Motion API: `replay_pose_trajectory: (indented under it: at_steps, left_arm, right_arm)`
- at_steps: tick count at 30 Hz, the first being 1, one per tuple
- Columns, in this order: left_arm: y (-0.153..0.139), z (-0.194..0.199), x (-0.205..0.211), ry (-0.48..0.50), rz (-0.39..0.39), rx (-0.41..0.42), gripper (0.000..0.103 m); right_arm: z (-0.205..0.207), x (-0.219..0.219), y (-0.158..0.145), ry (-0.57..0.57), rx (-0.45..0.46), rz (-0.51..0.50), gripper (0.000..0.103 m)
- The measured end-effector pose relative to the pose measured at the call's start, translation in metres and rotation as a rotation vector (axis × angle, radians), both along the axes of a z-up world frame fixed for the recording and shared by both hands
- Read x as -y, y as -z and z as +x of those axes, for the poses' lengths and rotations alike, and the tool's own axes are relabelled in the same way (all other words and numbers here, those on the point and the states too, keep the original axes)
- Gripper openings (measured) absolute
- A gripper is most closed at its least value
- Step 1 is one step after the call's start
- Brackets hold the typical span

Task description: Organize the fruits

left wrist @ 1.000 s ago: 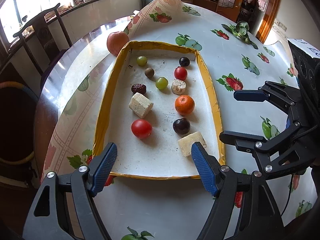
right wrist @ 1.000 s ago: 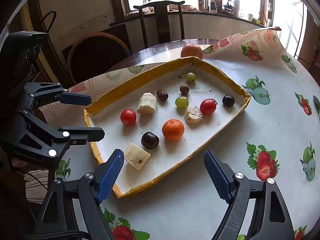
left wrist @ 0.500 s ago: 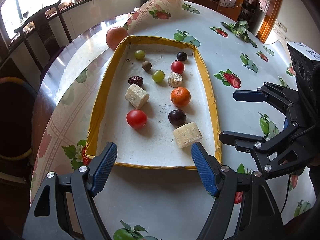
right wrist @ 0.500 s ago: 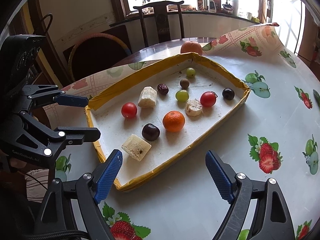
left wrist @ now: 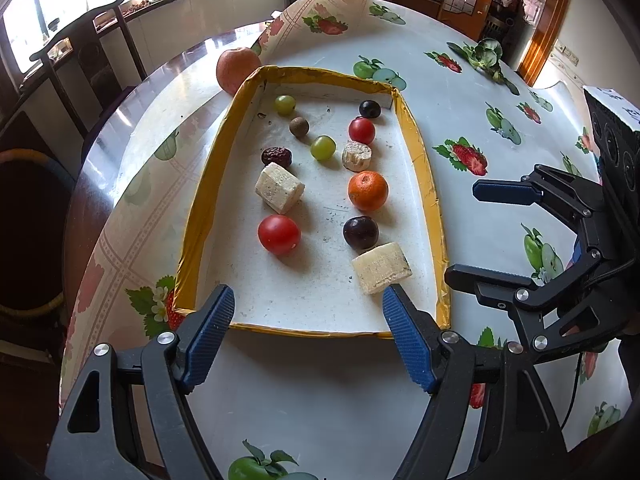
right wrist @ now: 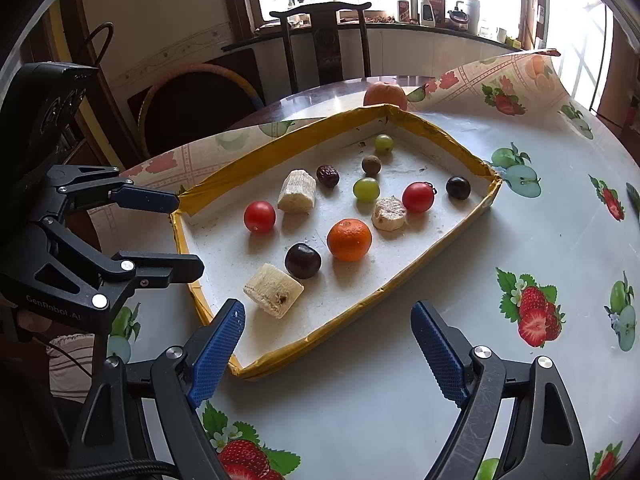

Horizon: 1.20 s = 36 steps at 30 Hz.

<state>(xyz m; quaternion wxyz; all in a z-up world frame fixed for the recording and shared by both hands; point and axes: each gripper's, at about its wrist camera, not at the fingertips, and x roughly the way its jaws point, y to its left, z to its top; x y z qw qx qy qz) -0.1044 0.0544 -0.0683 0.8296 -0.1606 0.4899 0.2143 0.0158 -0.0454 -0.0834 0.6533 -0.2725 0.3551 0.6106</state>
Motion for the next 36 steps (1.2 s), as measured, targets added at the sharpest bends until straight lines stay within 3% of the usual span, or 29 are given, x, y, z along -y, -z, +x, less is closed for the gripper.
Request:
replay_pose_trajectory:
  at_steps: [8,22,24,32,36]
  left_arm:
    - [0.000,-0.001,-0.005,-0.006,-0.021,0.019,0.077]
    - [-0.008,0.001,0.000,0.014,0.025,0.046,0.077]
    - [-0.009,0.001,-0.001,-0.001,0.031,0.041,0.083]
    - [-0.014,0.001,-0.002,0.007,0.008,0.052,0.084]
    - [-0.018,-0.004,-0.001,-0.015,0.048,0.075,0.084]
  right_arm:
    - [0.001,-0.002,0.001,0.000,0.000,0.000,0.087]
    - [-0.005,-0.011,0.000,-0.013,-0.006,0.011,0.087]
    - [-0.007,-0.012,0.000,-0.013,-0.002,0.010,0.087]
    - [-0.006,-0.006,0.000,0.003,-0.009,0.013,0.087]
    - [-0.008,-0.004,0.000,0.010,-0.011,0.016,0.087]
